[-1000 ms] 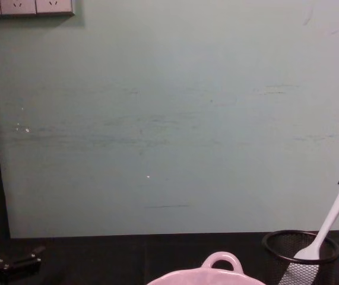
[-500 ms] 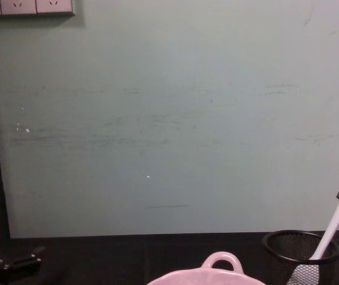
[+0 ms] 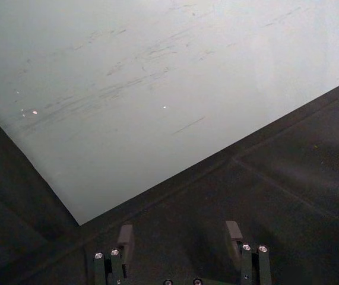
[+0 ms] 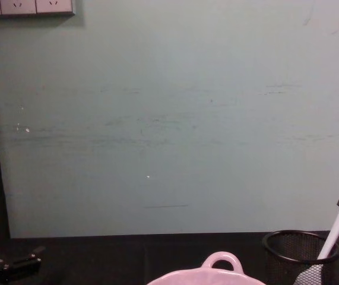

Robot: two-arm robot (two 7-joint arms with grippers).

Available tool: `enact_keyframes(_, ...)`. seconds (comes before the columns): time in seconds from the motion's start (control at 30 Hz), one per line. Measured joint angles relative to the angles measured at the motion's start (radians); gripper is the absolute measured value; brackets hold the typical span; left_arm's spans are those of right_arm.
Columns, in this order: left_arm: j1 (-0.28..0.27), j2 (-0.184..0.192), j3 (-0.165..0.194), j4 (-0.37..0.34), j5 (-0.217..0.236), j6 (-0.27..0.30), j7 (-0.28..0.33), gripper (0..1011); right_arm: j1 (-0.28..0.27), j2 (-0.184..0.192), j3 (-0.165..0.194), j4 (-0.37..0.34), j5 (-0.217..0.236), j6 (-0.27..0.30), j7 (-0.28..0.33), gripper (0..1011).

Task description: Use the one hand to pick up the spoon and stir the clear water in the bowl.

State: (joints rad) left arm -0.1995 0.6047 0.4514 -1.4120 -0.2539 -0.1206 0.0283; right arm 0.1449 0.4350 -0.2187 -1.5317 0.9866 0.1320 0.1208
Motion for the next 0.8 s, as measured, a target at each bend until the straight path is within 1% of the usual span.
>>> enact_keyframes(0.53,0.000,0.000,0.000,0.000,0.000,0.000,0.000,1005,0.001,0.001,-0.001,0.003,-0.001,-0.003,0.004,118)
enact_keyframes(0.63,0.000,0.000,0.000,0.000,0.000,0.000,0.000,1005,0.001,0.001,-0.001,0.003,-0.001,-0.003,0.004,174)
enact_keyframes(0.7,0.000,0.000,0.000,0.000,0.000,0.000,0.000,1005,0.000,0.001,-0.001,0.002,-0.001,-0.003,0.004,256)
enact_keyframes(0.73,0.000,0.000,0.000,0.000,0.000,0.000,0.000,1005,0.000,0.001,-0.001,0.002,-0.001,-0.003,0.004,256)
enact_keyframes(0.8,0.000,0.000,0.000,0.000,0.000,0.000,0.000,1005,0.000,0.001,-0.001,0.002,-0.001,-0.003,0.004,335)
